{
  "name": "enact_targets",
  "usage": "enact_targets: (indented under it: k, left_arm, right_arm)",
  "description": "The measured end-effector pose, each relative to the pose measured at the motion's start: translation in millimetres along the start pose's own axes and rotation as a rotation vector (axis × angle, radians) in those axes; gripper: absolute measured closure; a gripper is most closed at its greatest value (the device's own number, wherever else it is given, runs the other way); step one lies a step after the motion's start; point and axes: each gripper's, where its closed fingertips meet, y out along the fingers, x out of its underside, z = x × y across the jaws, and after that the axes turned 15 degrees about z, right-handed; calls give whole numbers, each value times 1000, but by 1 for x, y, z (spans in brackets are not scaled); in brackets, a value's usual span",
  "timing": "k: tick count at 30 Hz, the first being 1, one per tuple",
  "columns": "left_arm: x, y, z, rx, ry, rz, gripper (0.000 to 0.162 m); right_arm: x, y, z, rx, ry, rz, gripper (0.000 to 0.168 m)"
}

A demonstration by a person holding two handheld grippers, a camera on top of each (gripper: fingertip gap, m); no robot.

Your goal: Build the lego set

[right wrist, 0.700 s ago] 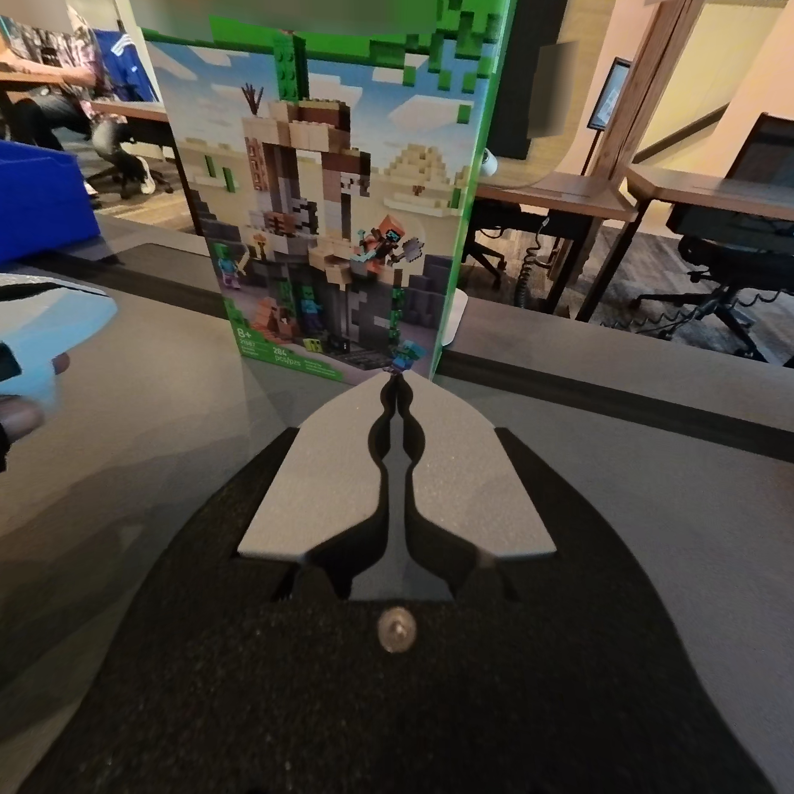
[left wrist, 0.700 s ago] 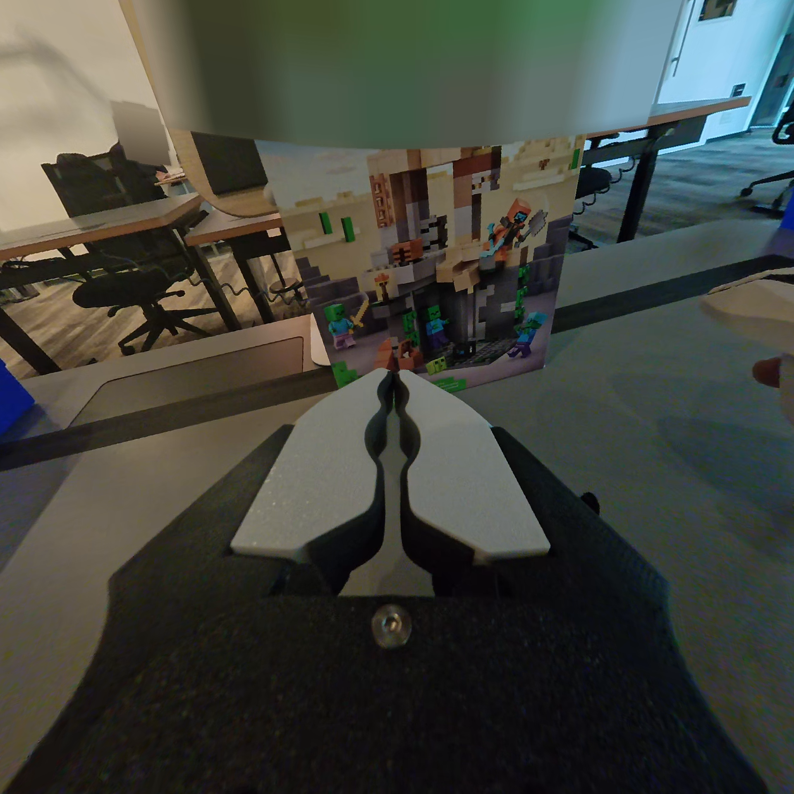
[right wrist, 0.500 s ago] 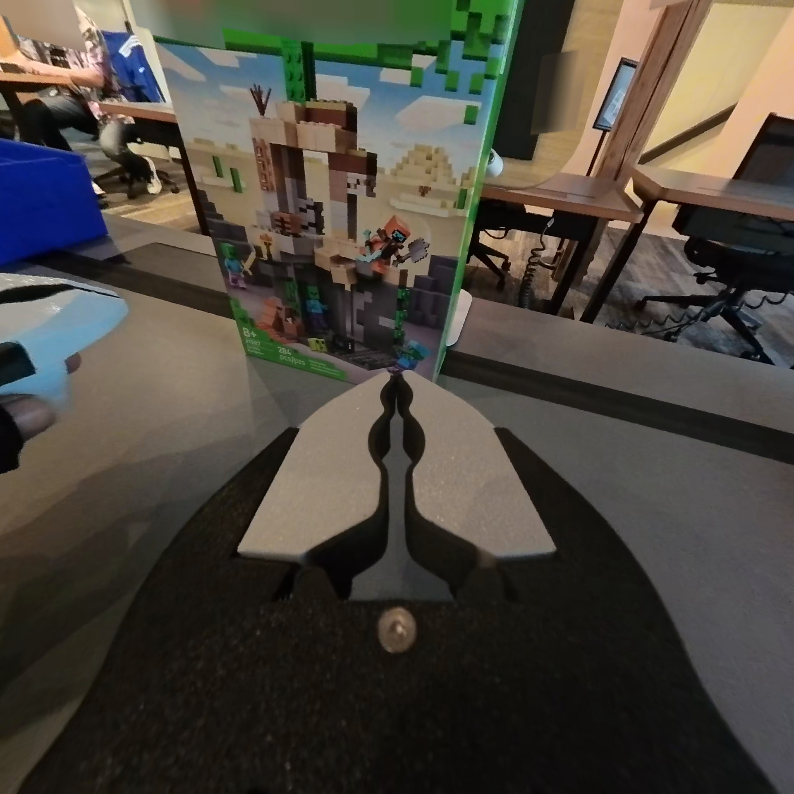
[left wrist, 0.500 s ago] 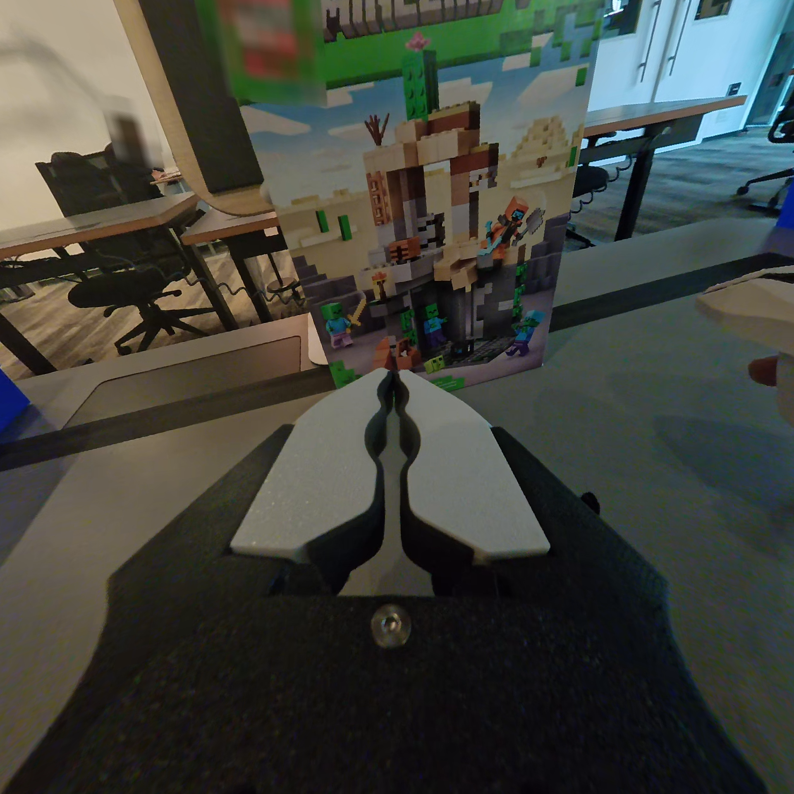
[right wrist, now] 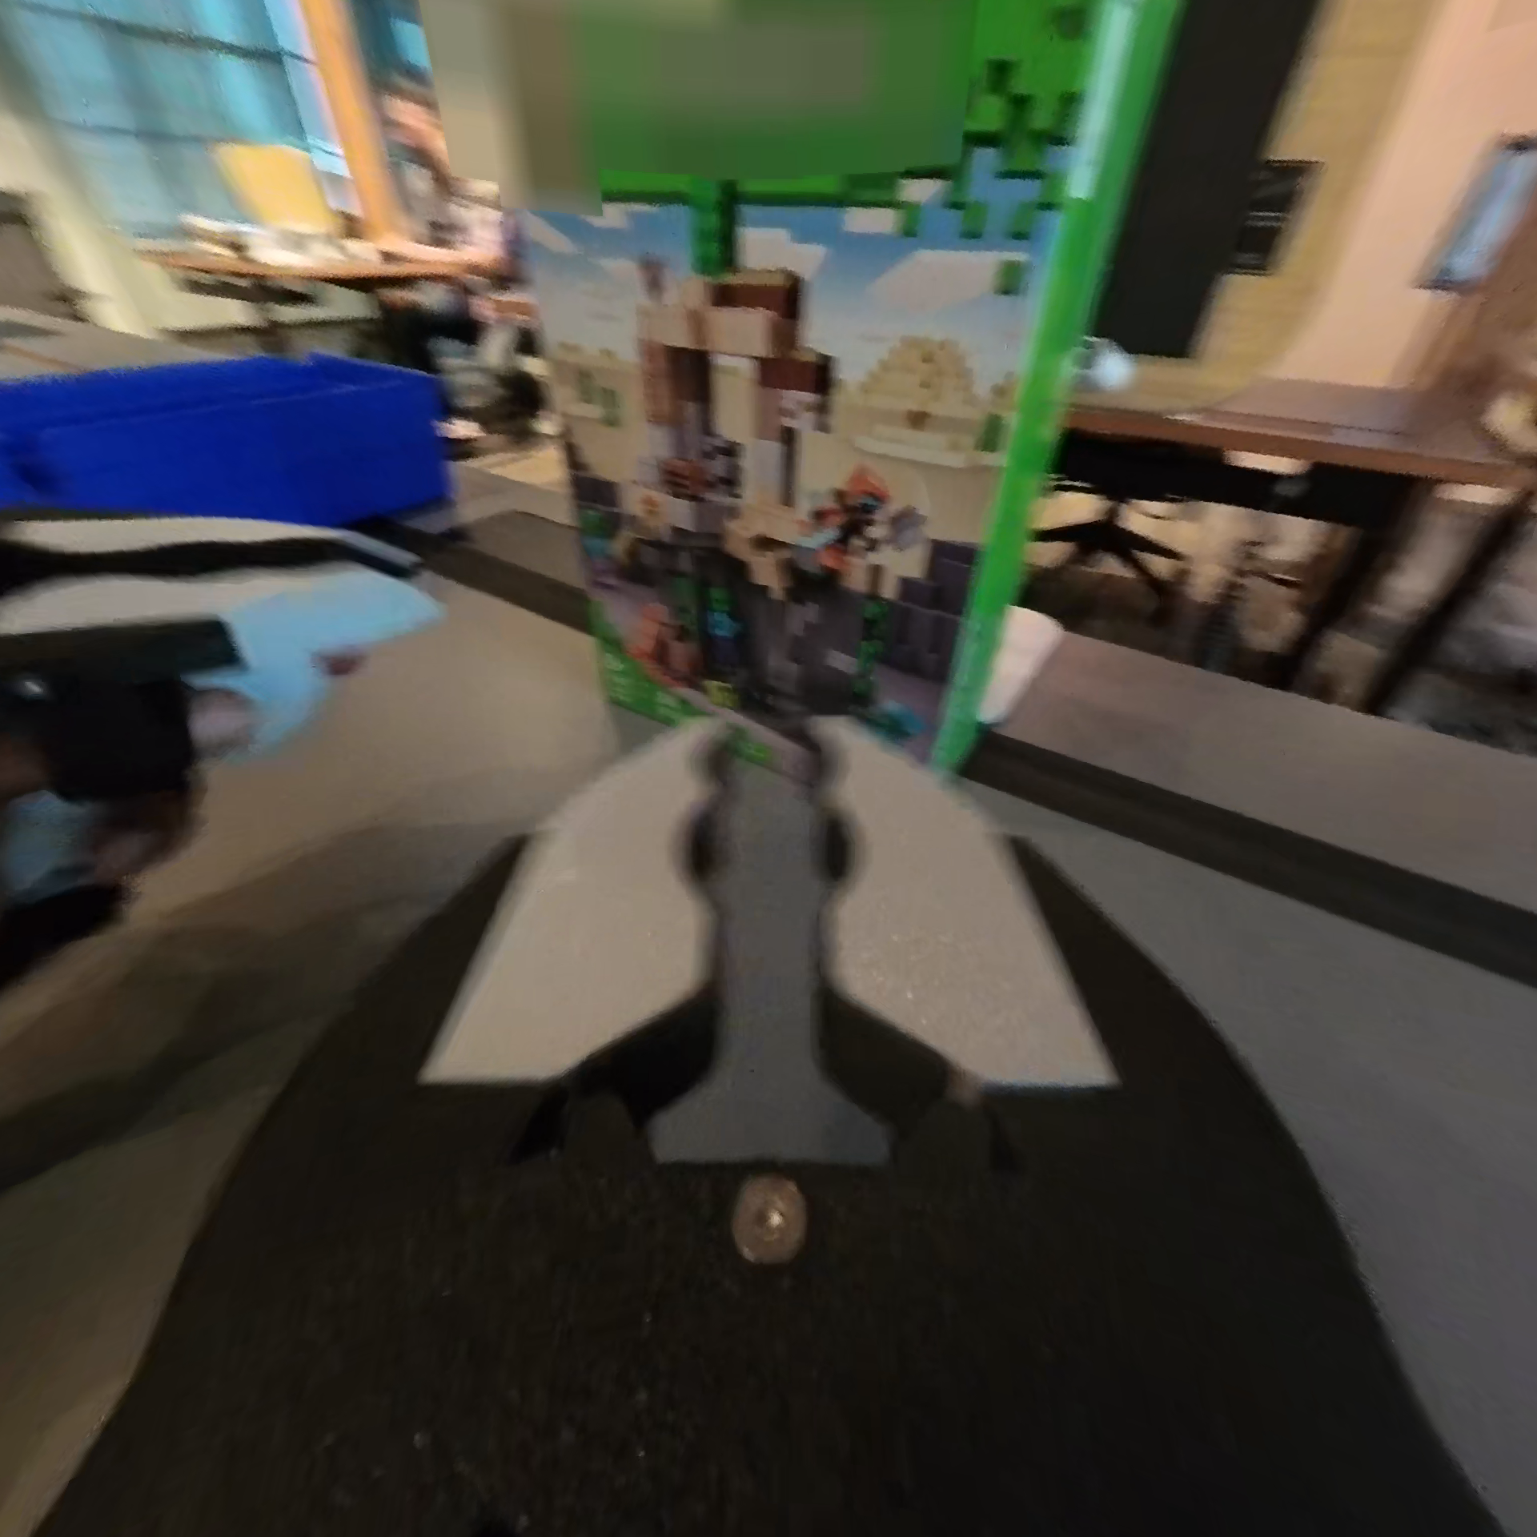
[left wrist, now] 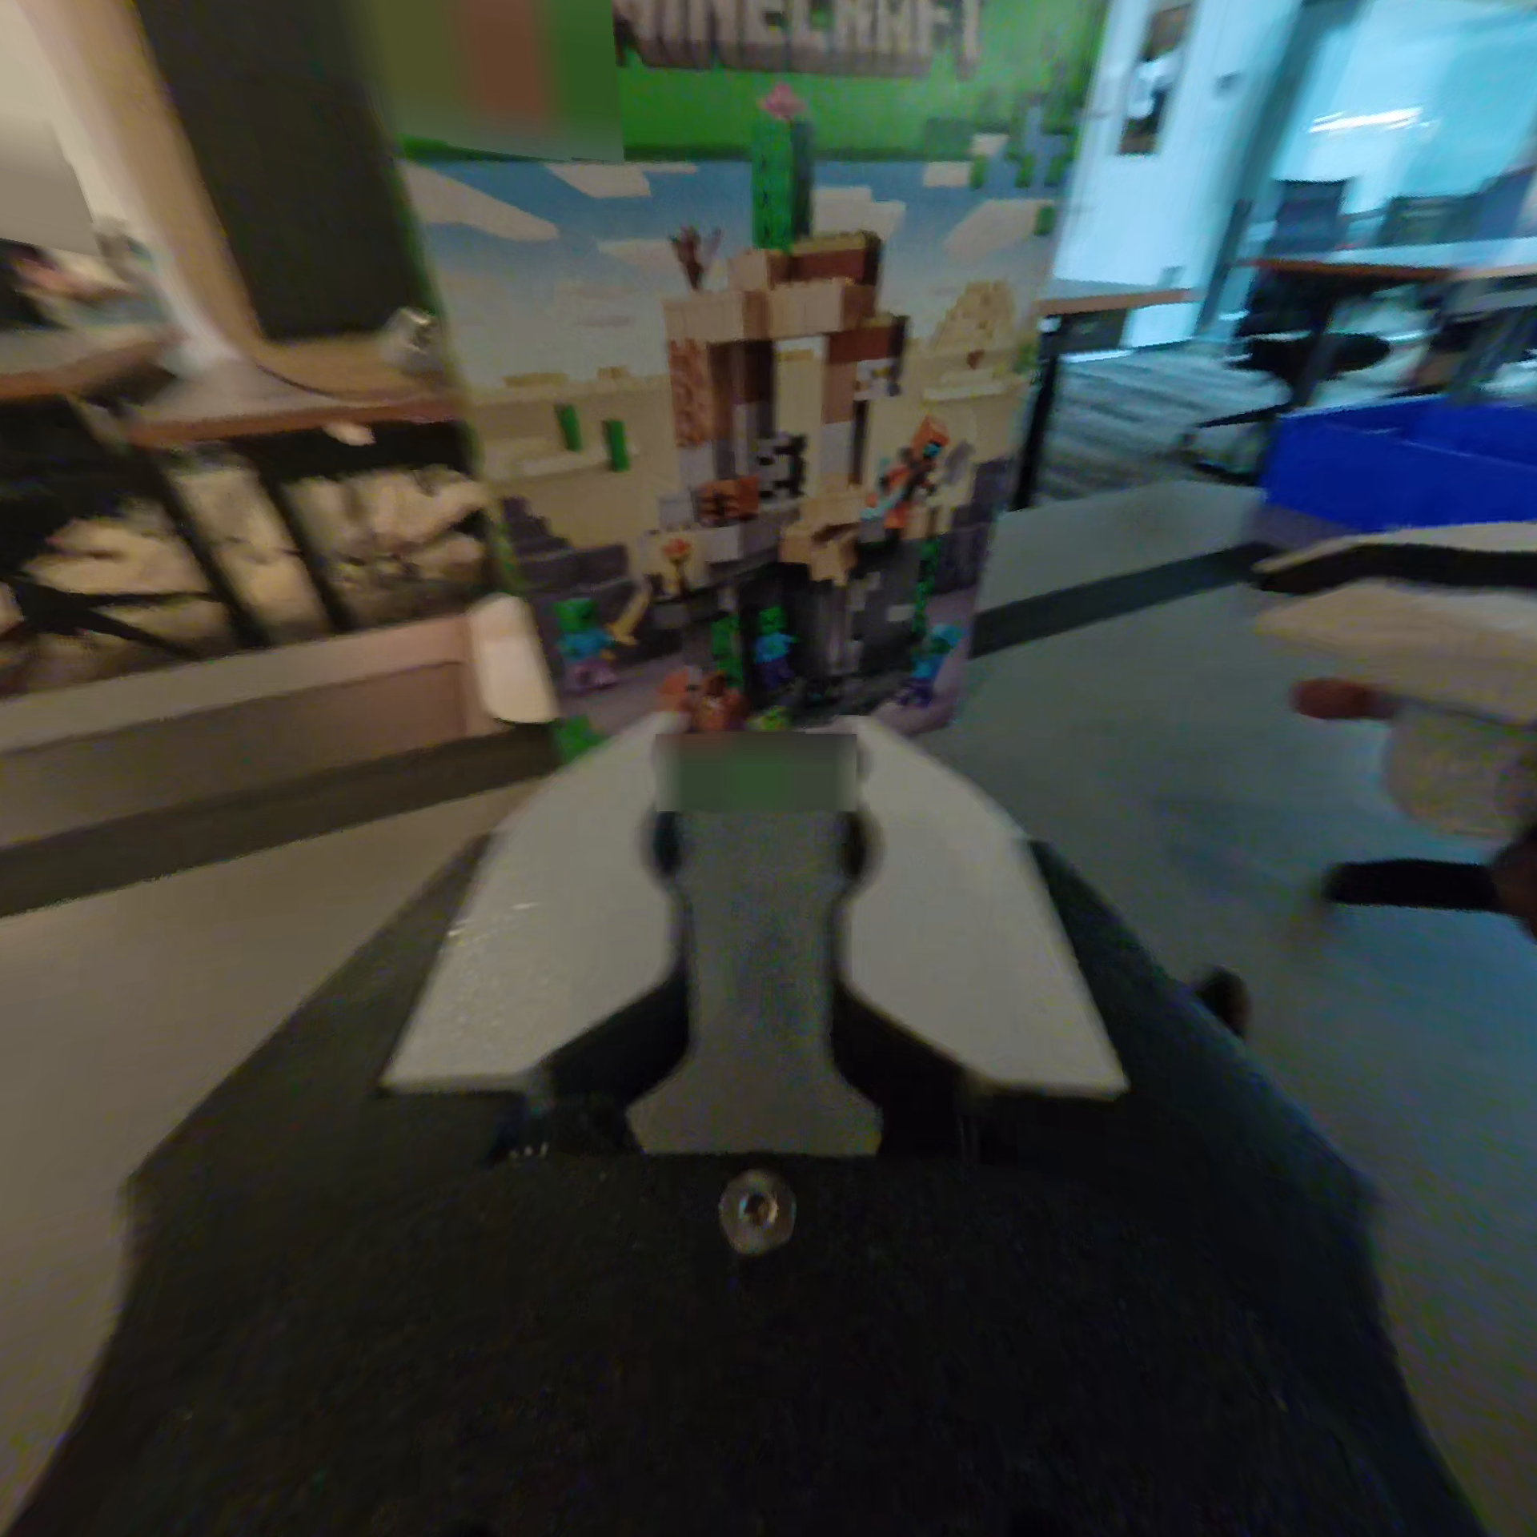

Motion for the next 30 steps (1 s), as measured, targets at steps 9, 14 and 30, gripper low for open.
enact_targets:
  k: [9,14,30]
  left_arm:
    - [16,6,14,130,-106,-110,55]
    - [8,4,9,117,-77,-76,59]
    - [-4,28,-56,147,-76,-36,88]
  right_arm:
    - [12,3,-29,-226,48,-96,58]
    - [9,0,-20,-200,12,-88,62]
    - [-1,42,37,-313,-15,-80,75]
